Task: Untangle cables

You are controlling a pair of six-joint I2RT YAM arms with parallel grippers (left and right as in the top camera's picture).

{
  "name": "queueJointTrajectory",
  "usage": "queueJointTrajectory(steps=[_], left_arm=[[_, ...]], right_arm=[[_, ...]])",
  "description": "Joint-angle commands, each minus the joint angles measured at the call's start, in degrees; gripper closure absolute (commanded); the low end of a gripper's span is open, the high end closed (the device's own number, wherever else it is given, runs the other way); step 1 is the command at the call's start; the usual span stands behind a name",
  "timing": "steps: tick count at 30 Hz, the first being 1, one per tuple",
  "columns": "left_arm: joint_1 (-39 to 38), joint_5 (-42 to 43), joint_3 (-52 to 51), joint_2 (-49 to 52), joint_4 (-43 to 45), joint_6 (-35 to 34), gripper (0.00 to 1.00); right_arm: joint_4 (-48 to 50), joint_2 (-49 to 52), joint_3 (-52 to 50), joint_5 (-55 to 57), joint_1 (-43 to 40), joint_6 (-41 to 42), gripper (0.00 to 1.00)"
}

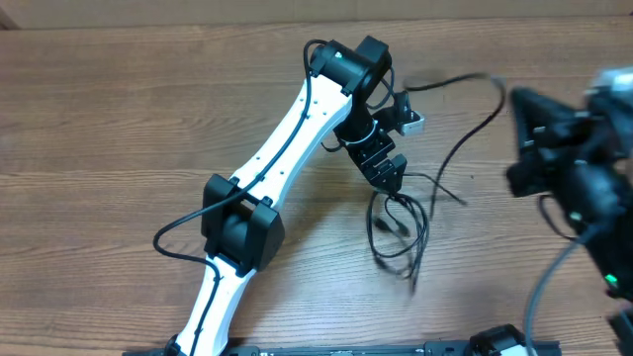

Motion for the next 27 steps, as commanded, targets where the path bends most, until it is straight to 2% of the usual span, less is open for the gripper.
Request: queueJointTrajectory(steps=[1,6,10,11,12,15,17,19,22,27], left_arm=[[-0.1,2.0,-0.3,0.4,0.6,1.7,0.0],[-0.2,2.0,-0.3,0.4,1.4,1.7,0.0],[-0.2,0.4,-0.3,0.4,0.3,0.4,0.0],[0.0,-0.9,-0.2,0.4,-0.3,-0.7,0.0],[0.2,-2.3,-0.1,0.1,-1.1,-1.9,0.0],[1.6,-3.7,1.3,-1.5,-2.6,-5.7,0.0],[3.0,-3.9,2.7,-3.9,-2.6,-8.1,0.0],[4.5,-6.5,5.2,-7.0,-2.0,-12.9,0.0],[6.8,-10.6,10.0,-11.5,-1.6,-20.3,0.0],[9.6,-10.6,14.5,-18.9,-1.5,-21.5,0.0]], right_arm=[[0.4,-0.7,5.1,8.6,0.2,0.4,0.96],[0.5,-0.7,7.5,16.2,0.2,0.1,0.96],[-3.7,0.1,7.5,16.8,0.2,0.2,0.96],[-5.0,0.5,7.5,16.8,0.2,0.5,0.92],[-7.0,1.2,7.5,16.8,0.2,1.4,0.82],[-15.5,4.5,7.5,16.7,0.2,9.8,0.3],[-21.4,7.3,7.5,16.7,0.2,14.7,0.12],[-27.3,10.9,6.8,16.0,0.2,18.9,0.1],[-34.6,16.2,5.2,14.4,0.2,19.7,0.1],[-42.4,24.9,0.5,16.2,0.2,19.7,0.09]])
